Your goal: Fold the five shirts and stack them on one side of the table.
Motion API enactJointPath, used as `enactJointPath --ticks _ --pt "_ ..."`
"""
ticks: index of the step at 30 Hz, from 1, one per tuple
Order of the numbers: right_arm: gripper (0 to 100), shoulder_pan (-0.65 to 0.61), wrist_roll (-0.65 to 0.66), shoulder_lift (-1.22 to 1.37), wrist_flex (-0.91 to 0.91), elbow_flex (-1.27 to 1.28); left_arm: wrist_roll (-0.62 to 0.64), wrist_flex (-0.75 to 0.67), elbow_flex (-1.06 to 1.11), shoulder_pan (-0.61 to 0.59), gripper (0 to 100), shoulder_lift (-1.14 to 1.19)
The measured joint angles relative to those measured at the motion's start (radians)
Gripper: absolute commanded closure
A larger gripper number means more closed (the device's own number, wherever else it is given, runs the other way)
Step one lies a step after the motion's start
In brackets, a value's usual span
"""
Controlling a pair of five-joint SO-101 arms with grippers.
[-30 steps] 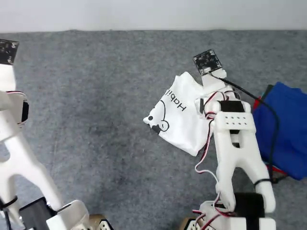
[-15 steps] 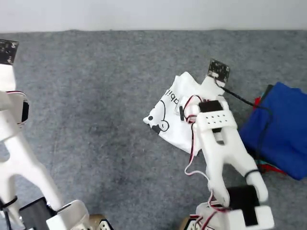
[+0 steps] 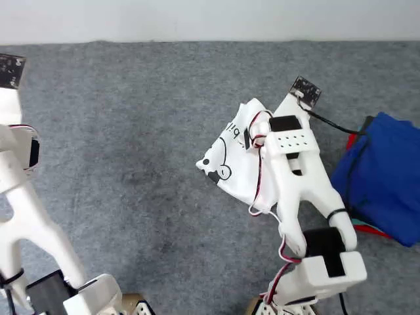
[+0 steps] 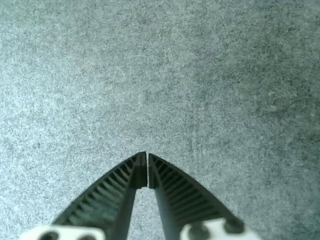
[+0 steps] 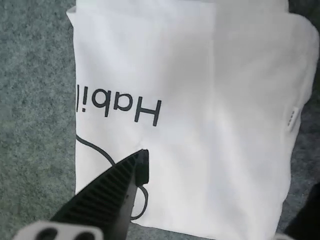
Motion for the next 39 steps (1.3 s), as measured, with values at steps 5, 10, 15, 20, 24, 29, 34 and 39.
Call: enactJointPath --ticks 5,10,15,20,24,29,34,39 --pt "57.1 0.005 0.000 0.094 -0.043 -0.005 0.000 0.000 0.032 0.000 99 -0.002" --pt "57.1 0.023 0.000 0.236 -0.124 -0.011 0.000 0.000 0.064 0.000 99 -0.002" --pt "70.1 0.018 0.000 0.350 -0.133 -0.095 0.000 0.000 0.064 0.000 99 -0.002" --pt "99.8 0.028 0.002 0.394 -0.077 -0.166 0.000 0.000 0.064 0.000 99 -0.002" --pt "99.5 0.032 0.068 0.411 -0.002 -0.226 0.000 0.000 0.064 0.000 99 -0.002" --pt "99.0 0.048 0.086 0.417 0.038 -0.261 0.000 0.000 0.064 0.000 99 -0.002" --pt "99.1 0.046 0.147 0.322 0.077 -0.261 0.000 0.000 0.064 0.000 99 -0.002" --pt "99.1 0.044 0.264 0.124 0.155 -0.261 0.000 0.000 0.064 0.000 99 -0.002"
